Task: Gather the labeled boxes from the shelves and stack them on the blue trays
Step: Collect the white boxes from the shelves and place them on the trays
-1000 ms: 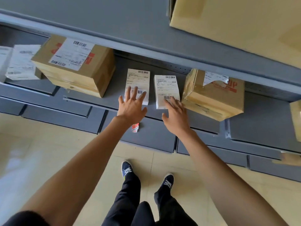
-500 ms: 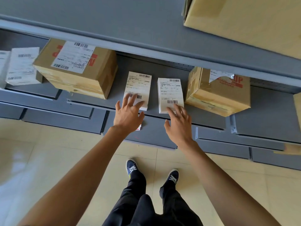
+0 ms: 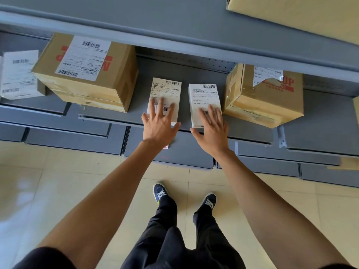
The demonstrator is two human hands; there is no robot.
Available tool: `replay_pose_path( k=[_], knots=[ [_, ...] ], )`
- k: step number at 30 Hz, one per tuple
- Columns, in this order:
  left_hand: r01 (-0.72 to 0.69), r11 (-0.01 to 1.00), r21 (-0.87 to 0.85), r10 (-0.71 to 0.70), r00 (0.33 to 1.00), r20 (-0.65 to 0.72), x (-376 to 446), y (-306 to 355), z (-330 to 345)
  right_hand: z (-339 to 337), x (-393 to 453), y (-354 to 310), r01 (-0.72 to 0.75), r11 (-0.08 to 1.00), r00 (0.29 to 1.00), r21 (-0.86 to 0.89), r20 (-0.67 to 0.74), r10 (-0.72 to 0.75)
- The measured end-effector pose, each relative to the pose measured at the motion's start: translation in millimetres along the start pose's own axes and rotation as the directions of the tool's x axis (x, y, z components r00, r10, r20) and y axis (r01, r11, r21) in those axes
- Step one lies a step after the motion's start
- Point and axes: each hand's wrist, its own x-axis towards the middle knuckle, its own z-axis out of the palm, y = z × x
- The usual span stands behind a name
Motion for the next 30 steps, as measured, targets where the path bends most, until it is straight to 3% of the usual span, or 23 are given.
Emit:
replay_pose_path(
  k=[9,15,30],
  knots=[
    [-0.057,0.998,-0.035,0.055,0.997,-0.048,-19,-6,3,17,-34,-6,-0.015,0.996,0.982,0.092,-0.185,0.032],
    [-0.141,0.988,-0.065,0.129,0.979,-0.158,-31,-17,0,14,-47,-13,-0.005,0.993,0.956,0.115,-0.291,0.038],
    [-0.286,0.954,-0.085,0.211,0.849,-0.485,-103,-2,-38,-44,-135,-6,0.08,0.996,0.849,0.039,-0.526,-0.048]
  ],
)
